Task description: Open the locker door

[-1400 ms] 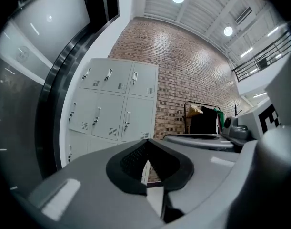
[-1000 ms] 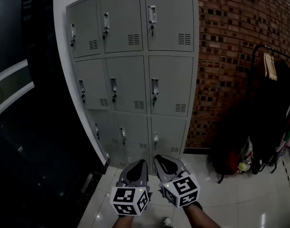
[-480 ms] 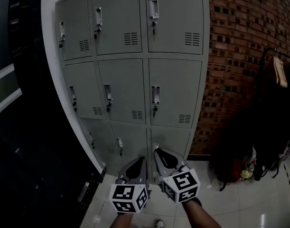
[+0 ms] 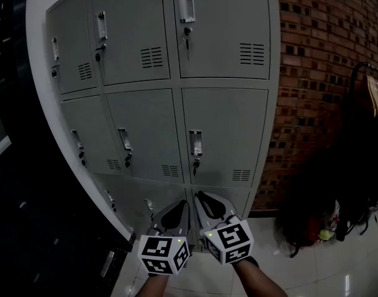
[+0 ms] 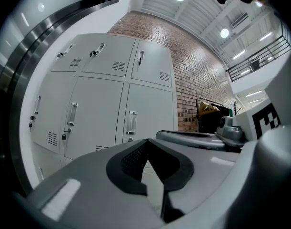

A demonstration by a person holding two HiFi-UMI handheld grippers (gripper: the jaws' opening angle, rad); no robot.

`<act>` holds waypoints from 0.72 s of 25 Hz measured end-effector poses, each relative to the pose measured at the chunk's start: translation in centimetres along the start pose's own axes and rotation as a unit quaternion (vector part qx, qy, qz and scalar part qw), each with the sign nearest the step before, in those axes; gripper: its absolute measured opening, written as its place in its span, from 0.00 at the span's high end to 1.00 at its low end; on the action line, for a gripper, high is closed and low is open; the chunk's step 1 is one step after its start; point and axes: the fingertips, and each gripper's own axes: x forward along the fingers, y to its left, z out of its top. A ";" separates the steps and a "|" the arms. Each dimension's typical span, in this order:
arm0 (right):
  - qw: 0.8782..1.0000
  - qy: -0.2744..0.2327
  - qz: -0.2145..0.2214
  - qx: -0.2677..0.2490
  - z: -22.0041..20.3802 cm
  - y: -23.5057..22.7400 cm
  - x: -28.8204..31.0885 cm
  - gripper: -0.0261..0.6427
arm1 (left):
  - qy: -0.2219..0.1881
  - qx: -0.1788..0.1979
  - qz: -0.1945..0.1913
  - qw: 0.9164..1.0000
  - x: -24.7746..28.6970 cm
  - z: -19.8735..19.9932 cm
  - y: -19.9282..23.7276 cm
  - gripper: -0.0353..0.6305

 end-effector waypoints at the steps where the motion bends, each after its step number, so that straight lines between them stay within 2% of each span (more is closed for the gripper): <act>1: 1.000 -0.001 -0.001 0.001 0.0 -0.6 0.7 0.96 | -0.002 0.003 0.002 1.000 0.6 0.3 0.4 0.94; 7: 1.000 0.001 -0.002 0.002 0.0 -2.9 4.4 0.92 | -0.005 0.002 0.004 1.000 3.1 0.5 1.9 0.94; 11: 1.000 0.002 -0.015 -0.002 0.1 -4.8 6.9 0.88 | -0.003 -0.005 -0.009 1.000 5.0 0.3 2.5 0.94; 18: 0.999 0.002 -0.030 -0.009 0.7 -7.6 11.7 0.83 | -0.006 0.004 -0.026 1.000 8.0 1.1 4.5 0.94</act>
